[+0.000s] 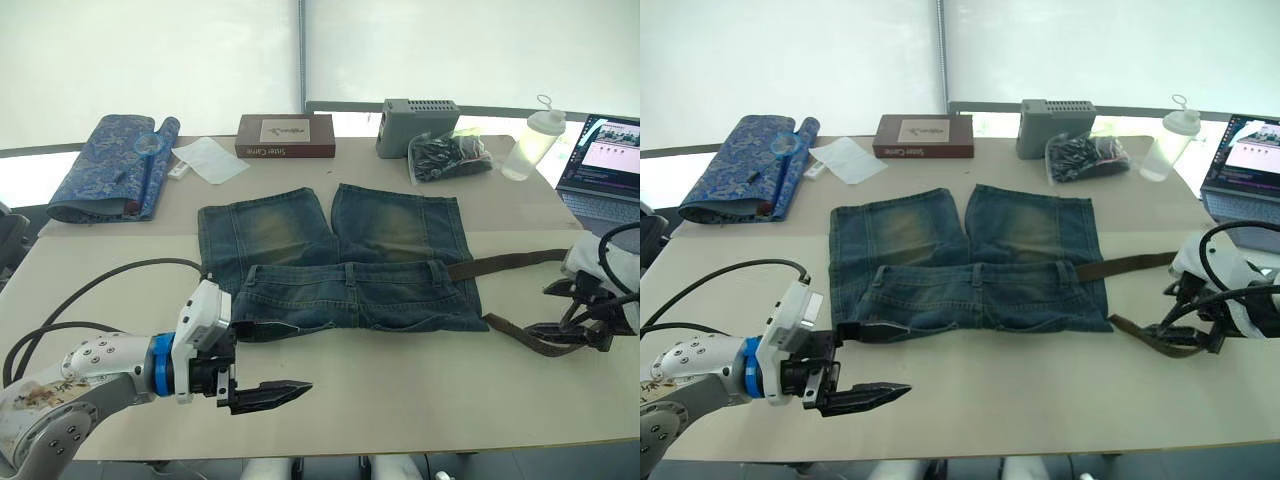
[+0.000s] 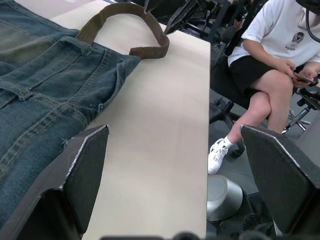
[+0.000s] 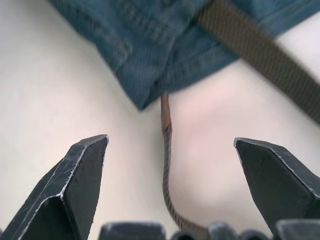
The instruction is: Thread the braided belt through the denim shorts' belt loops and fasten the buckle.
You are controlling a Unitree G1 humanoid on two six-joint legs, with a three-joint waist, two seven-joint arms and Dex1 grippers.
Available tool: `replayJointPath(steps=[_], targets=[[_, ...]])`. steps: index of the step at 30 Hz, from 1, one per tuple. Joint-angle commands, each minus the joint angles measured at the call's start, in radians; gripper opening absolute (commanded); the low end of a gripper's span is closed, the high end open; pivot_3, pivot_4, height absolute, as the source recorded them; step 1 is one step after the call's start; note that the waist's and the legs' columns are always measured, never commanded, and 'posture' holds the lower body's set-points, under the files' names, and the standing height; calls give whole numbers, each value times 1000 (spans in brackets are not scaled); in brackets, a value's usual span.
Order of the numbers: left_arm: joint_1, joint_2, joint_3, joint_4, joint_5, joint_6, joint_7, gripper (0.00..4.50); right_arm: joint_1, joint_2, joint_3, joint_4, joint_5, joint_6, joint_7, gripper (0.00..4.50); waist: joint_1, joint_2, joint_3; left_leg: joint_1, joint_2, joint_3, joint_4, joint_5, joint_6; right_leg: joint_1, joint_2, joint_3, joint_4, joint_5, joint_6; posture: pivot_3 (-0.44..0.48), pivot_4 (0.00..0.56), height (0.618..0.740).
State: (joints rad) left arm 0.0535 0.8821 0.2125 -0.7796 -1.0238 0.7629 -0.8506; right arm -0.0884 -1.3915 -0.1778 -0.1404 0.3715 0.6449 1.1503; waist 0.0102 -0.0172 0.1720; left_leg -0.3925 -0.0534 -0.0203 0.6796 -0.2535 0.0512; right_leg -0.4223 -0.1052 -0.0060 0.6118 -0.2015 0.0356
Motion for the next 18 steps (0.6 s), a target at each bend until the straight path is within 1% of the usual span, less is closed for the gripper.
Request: replayJointPath(steps=[1, 6, 10, 13, 18], targets=[[33, -9, -14, -26, 39, -49, -25, 4427, -72, -1, 63, 36, -54, -25, 8, 4491, -1, 0, 0, 0, 0, 0, 0, 0, 0, 0, 0, 0, 0, 0, 0, 0, 150, 740], [59, -35, -48, 0, 120, -102, -28, 4427, -162, 37, 187, 123, -146, -74, 24, 4491, 3, 0, 0, 0, 0, 1, 0, 0, 0, 0, 0, 0, 0, 0, 0, 0, 150, 740], [81, -42, -53, 19, 156, -130, -47, 4427, -190, 43, 237, 175, -204, -115, 49, 4491, 3, 1, 0, 0, -1, 1, 1, 0, 0, 0, -1, 0, 0, 0, 0, 0, 150, 740], [54, -52, -63, 32, 158, -128, -35, 4427, -202, 51, 273, 211, -253, -148, 56, 4491, 2, 1, 0, 0, -1, 1, 0, 0, 0, 0, -1, 0, 0, 3, 5, 0, 150, 740], [5, -49, -67, 31, 134, -95, -10, 4427, -225, 85, 310, 263, -306, -192, 61, 4491, 2, 1, 0, 0, 0, 0, 1, 0, 0, 0, 0, 0, 0, 4, 5, 0, 150, 740]])
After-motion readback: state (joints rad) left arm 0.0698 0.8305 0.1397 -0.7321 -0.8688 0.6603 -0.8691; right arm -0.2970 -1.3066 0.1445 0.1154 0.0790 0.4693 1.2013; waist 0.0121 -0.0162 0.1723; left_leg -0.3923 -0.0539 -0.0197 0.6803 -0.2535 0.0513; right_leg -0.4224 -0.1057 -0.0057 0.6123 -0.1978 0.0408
